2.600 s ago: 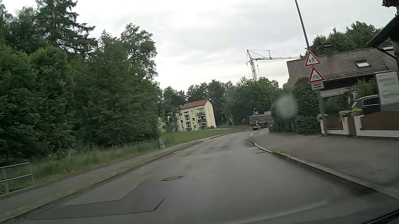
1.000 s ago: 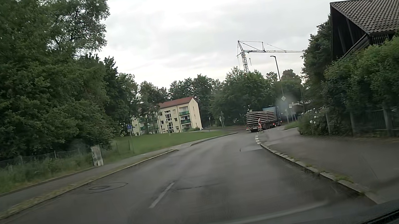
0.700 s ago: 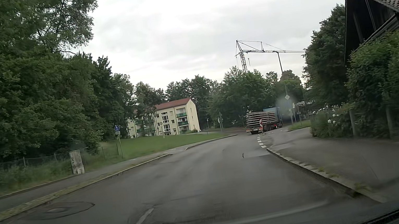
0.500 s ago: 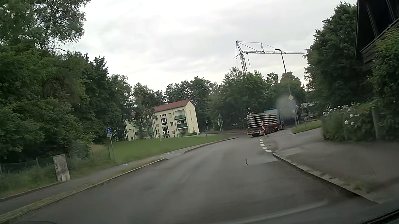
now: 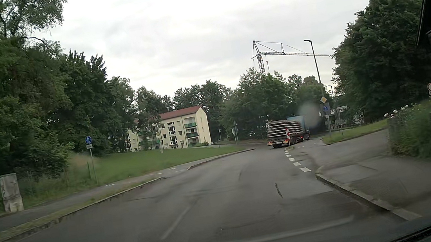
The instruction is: Follow the waypoints while adhering to traffic rules and regulations
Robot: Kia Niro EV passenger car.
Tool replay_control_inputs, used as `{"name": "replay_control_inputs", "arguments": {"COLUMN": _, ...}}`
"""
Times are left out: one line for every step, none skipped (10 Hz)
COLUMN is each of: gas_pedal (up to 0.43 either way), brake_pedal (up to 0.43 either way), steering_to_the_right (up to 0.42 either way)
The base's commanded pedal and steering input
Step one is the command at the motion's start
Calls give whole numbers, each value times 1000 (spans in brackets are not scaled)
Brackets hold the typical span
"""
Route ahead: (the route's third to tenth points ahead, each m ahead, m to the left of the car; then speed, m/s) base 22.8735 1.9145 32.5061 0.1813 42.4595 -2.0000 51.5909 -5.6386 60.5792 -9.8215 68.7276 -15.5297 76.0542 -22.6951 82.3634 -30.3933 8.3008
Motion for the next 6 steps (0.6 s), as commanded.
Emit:
{"name": "replay_control_inputs", "arguments": {"gas_pedal": 0, "brake_pedal": 238, "steering_to_the_right": 10}}
{"name": "replay_control_inputs", "arguments": {"gas_pedal": 0, "brake_pedal": 238, "steering_to_the_right": 10}}
{"name": "replay_control_inputs", "arguments": {"gas_pedal": 0, "brake_pedal": 244, "steering_to_the_right": 10}}
{"name": "replay_control_inputs", "arguments": {"gas_pedal": 0, "brake_pedal": 238, "steering_to_the_right": 9}}
{"name": "replay_control_inputs", "arguments": {"gas_pedal": 0, "brake_pedal": 232, "steering_to_the_right": 9}}
{"name": "replay_control_inputs", "arguments": {"gas_pedal": 0, "brake_pedal": 213, "steering_to_the_right": 9}}
